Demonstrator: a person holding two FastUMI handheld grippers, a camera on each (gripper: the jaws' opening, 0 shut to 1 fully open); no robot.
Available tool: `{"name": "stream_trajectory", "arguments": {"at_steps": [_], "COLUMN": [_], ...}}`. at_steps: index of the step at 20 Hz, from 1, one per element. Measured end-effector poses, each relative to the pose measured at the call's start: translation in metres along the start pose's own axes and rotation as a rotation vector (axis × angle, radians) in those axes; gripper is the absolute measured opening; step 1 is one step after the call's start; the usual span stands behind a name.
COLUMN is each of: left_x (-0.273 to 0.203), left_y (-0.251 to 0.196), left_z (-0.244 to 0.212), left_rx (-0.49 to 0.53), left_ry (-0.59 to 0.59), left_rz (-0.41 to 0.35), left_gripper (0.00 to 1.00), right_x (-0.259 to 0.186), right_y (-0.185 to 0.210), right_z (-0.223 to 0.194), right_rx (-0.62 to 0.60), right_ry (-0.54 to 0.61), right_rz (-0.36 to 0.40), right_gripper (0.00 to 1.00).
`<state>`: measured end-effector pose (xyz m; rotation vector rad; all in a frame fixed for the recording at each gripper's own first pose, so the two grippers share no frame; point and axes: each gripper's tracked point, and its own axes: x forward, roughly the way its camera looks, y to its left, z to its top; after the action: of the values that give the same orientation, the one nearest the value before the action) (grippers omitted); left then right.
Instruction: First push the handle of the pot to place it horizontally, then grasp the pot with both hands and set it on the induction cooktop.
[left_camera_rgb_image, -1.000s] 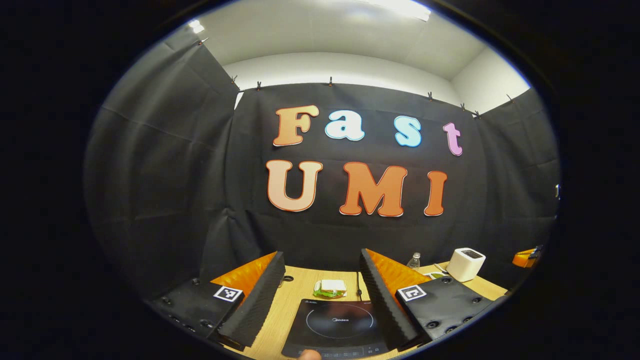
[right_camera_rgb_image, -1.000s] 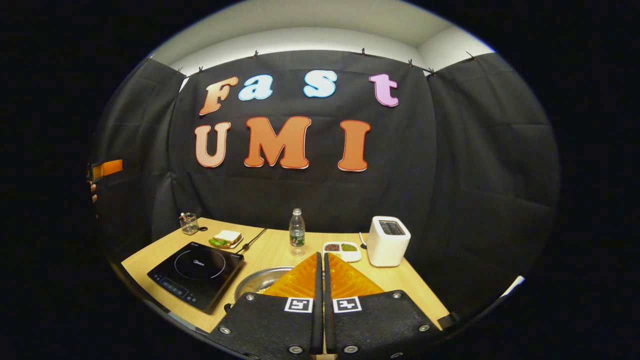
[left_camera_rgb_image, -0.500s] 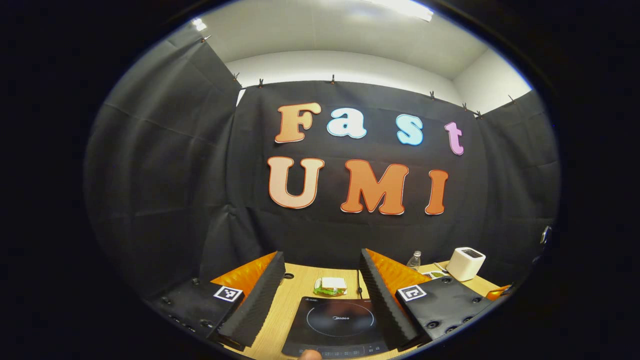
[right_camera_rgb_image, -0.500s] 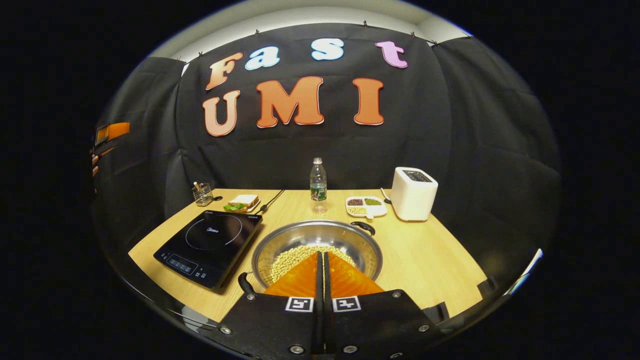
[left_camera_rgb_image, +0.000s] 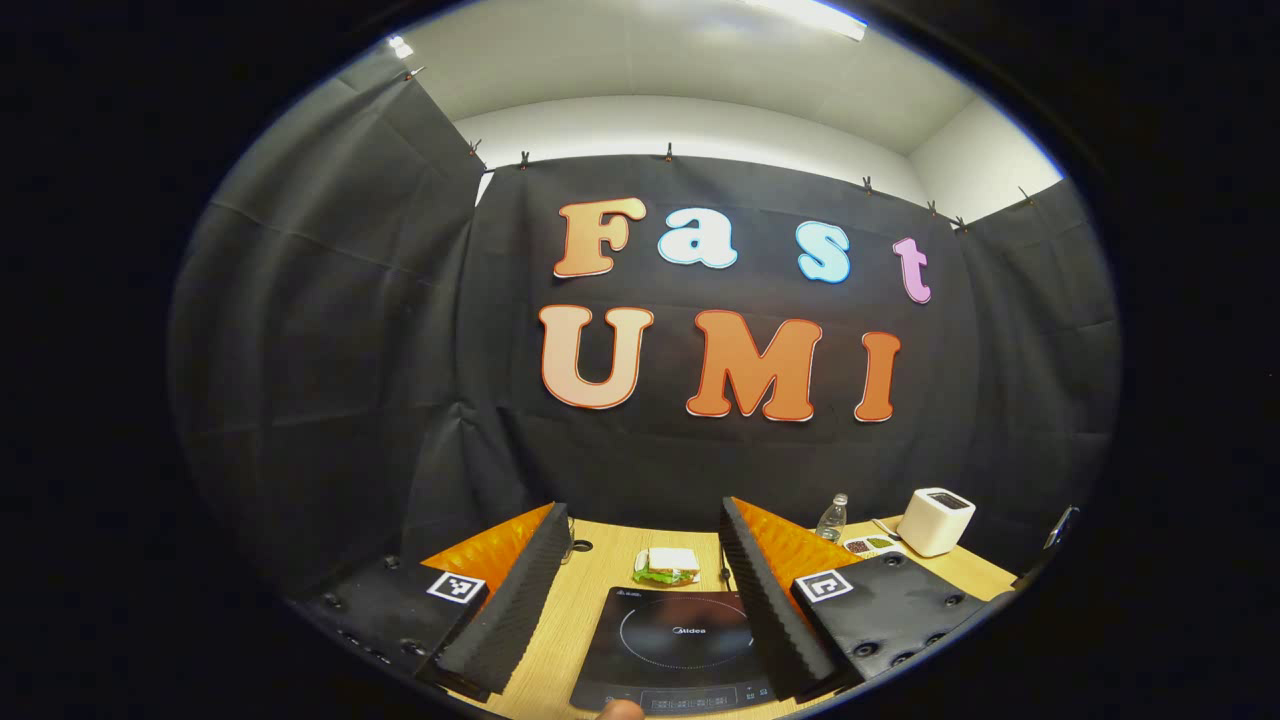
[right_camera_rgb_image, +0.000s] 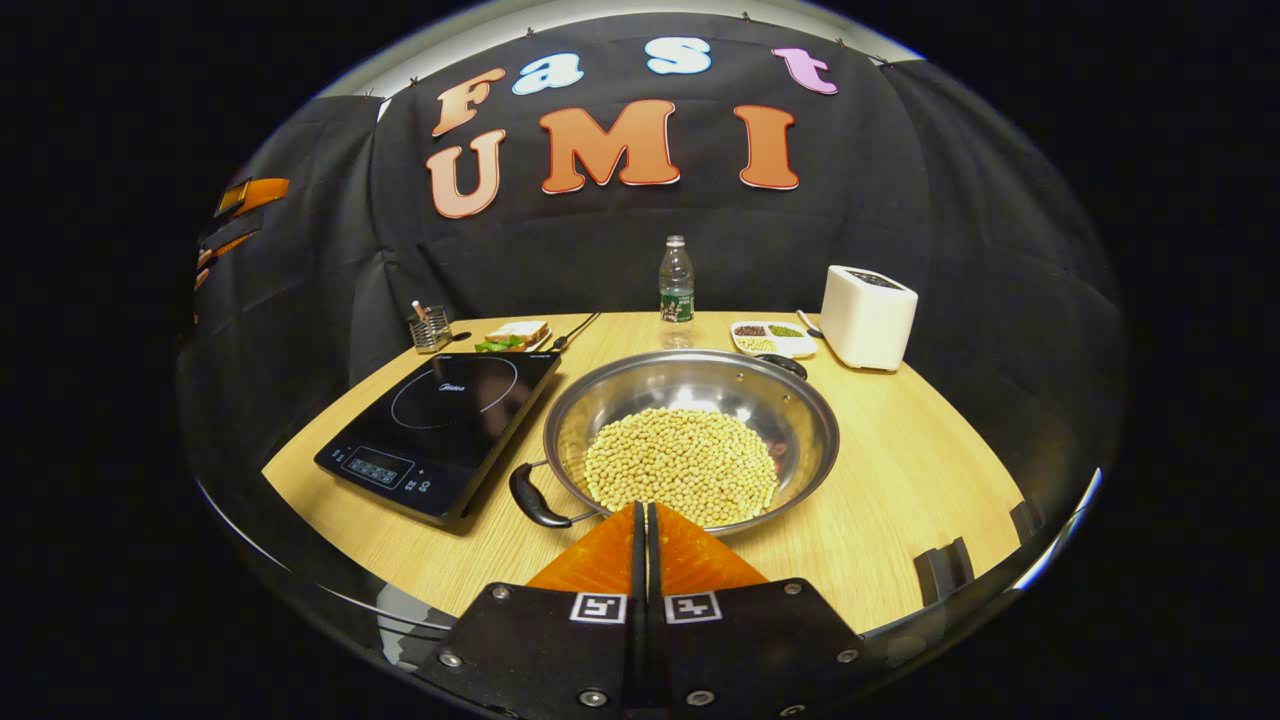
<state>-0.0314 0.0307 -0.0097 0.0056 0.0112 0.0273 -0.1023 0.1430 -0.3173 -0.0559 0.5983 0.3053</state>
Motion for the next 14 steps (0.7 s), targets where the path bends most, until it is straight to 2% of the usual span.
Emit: {"name": "stream_trajectory", "arguments": {"at_steps": [7, 14], "left_x": [-0.001, -0.003], "left_y": [0.012, 0.015], "left_z": [-0.007, -0.009], "left_rx": [0.008, 0.014], "left_ry": [0.009, 0.016], "left_rz": [0.009, 0.012], "left_gripper": [0.97, 0.97], "right_x": [0.007, 0.031], "right_y": [0.024, 0.039], "right_z": [-0.037, -0.052], "right_rx": [-0.027, -0.029], "right_ry": [0.085, 0.142], "right_rz": [0.047, 0.07], "right_gripper": [0.0, 0.0]}}
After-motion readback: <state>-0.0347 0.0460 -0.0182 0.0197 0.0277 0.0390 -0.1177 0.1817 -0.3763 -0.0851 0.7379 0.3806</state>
